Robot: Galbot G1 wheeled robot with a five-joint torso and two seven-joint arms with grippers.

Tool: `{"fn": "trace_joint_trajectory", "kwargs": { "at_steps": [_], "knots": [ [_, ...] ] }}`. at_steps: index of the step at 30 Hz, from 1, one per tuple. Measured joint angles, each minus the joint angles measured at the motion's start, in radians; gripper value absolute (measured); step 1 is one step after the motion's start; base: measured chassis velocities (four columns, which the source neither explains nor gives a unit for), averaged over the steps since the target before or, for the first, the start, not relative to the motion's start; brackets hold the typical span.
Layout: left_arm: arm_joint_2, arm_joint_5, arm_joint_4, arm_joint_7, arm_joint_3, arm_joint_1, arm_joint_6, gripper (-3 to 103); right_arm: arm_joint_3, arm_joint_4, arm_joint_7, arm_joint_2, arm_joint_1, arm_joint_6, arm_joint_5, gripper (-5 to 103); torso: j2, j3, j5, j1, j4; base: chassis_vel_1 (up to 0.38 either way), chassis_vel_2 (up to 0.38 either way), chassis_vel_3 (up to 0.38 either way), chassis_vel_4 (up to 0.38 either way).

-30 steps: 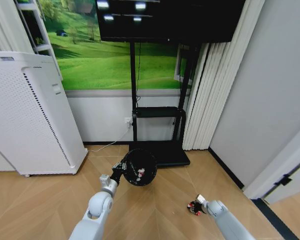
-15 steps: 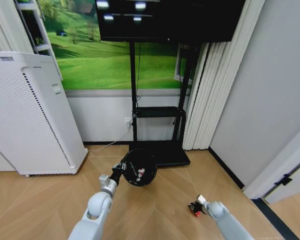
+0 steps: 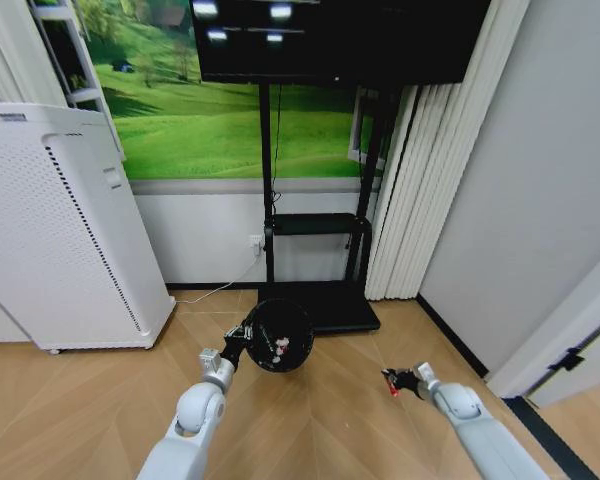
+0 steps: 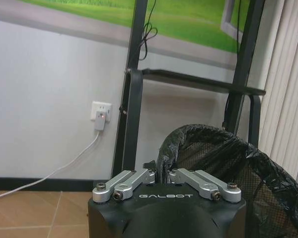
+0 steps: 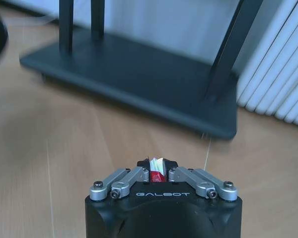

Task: Pick up the trash bin and place the garbage on the floor into it.

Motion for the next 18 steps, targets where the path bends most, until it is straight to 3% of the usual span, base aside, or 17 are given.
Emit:
{"fn": "trace_joint_trajectory", "kwargs": {
  "at_steps": [7, 9, 13, 18],
  "knots": [
    [0.006, 0.005, 0.073, -0.005, 0.010, -0.027, -0.004, 7, 0.119, 0.227, 0.049, 0.034, 0.004, -0.026, 0.151, 13, 0.000, 0.000, 0.0003, 0.000, 0.0005, 0.000, 0.000, 0.000, 0.000],
    [0.002, 0.001, 0.108, -0.011, 0.027, -0.047, -0.004, 7, 0.145, 0.376, 0.063, 0.052, -0.003, -0.089, 0.233, 13, 0.000, 0.000, -0.0002, 0.000, 0.0005, 0.000, 0.000, 0.000, 0.000],
    [-0.012, 0.003, 0.132, -0.012, 0.049, -0.070, -0.004, 7, 0.107, 0.520, 0.088, 0.068, -0.030, -0.123, 0.268, 13, 0.000, 0.000, -0.0002, 0.000, -0.0004, 0.000, 0.000, 0.000, 0.000],
    [-0.033, 0.021, 0.164, -0.011, 0.083, -0.092, -0.003, 7, 0.012, 0.614, 0.134, 0.102, -0.034, -0.132, 0.270, 13, 0.000, 0.000, -0.0001, 0.000, 0.0003, 0.000, 0.000, 0.000, 0.000]
  ]
}}
